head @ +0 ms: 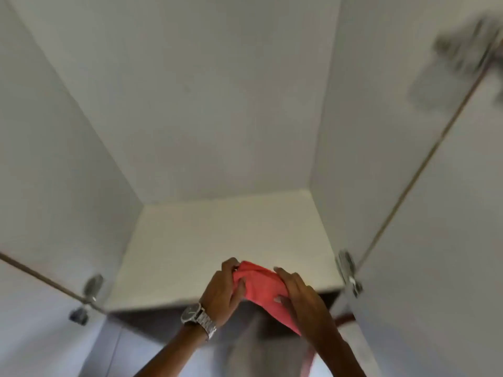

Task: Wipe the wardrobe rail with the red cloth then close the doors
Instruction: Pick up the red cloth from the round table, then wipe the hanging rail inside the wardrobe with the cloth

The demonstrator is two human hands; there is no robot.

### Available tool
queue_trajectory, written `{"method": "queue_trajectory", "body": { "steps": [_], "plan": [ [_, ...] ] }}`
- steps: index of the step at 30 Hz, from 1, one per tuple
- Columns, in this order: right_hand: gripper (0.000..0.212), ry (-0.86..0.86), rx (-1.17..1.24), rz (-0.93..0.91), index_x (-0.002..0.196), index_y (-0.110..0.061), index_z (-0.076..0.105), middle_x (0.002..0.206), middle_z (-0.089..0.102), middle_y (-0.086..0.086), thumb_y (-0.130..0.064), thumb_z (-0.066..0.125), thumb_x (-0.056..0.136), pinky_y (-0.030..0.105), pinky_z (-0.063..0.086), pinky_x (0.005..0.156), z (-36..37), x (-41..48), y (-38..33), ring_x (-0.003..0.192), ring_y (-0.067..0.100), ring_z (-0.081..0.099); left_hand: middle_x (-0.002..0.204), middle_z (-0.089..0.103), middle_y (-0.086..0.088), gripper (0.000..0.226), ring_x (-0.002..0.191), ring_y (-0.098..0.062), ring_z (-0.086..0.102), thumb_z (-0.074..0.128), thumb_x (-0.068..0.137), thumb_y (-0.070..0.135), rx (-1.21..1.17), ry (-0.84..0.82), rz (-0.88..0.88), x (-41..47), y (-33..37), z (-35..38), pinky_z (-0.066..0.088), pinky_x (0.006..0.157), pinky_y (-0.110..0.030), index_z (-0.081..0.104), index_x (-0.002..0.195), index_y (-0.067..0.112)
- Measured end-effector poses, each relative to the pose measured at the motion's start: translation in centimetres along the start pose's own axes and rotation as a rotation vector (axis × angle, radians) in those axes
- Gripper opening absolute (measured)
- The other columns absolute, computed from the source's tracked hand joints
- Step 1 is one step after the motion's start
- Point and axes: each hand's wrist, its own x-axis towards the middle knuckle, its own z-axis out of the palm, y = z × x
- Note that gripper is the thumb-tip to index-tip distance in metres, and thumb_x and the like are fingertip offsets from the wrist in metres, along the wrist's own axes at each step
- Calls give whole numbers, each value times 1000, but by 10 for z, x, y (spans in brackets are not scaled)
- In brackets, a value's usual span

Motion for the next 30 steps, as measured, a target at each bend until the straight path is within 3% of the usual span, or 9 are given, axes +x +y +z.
{"method": "queue_trajectory", "body": {
  "steps": [4,7,9,12,14,20,24,27,30],
  "plan": [
    [46,234,8,-258,142,-60,20,156,29,-2,-40,43,107,39,57,96,-123,89,-90,103,28,65,114,58,9,26,92,-8,63,41,98,31,15,339,230,89,42,-156,46,80,-12,37,123,36],
    [47,363,12,-305,134,-70,25,133,59,10,-75,41,90,44,53,100,-235,158,-165,108,30,64,127,54,-2,24,99,-18,63,44,96,22,73,557,356,148,79,-278,56,80,-33,53,117,25],
    [65,520,-131,-400,138,-66,28,126,62,-3,-90,39,78,44,49,101,-316,202,-217,114,30,58,129,54,-6,20,95,-23,65,52,97,13,115,688,454,179,104,-363,58,75,-36,60,114,20],
    [53,703,-484,-528,146,-58,26,152,43,9,-46,50,100,50,46,97,-421,238,-300,116,40,55,122,56,-7,16,97,-22,65,61,97,7,188,843,561,215,144,-478,57,78,-38,67,110,14],
    [59,921,-759,-621,148,-51,34,160,32,17,-24,51,99,50,45,92,-480,255,-356,114,39,60,119,56,-9,15,95,-24,64,61,97,9,214,935,620,229,173,-549,56,78,-41,66,111,11],
    [60,1294,-927,-539,146,-43,40,157,36,19,-16,55,94,54,42,92,-583,288,-491,111,38,61,134,50,-14,43,106,-36,61,58,94,6,280,1154,624,249,235,-702,54,85,-49,45,135,7],
    [62,1421,-915,-539,143,-35,45,153,42,20,-9,59,89,62,40,101,-593,320,-547,117,40,60,139,44,-17,56,99,-42,63,55,94,2,326,1253,528,255,237,-761,57,74,-48,32,145,8],
    [59,1573,-987,-541,140,-20,57,159,40,17,-8,60,82,60,40,110,-577,341,-574,143,36,44,137,51,-18,50,117,-38,55,59,96,10,386,1333,403,259,221,-791,52,93,-50,40,142,8],
    [39,1580,-990,-525,112,-11,77,142,60,16,-11,69,74,50,46,110,-561,358,-596,130,34,58,125,63,-17,32,117,-37,53,52,100,29,556,1354,261,260,199,-807,47,98,-47,61,122,8]
  ]
}}
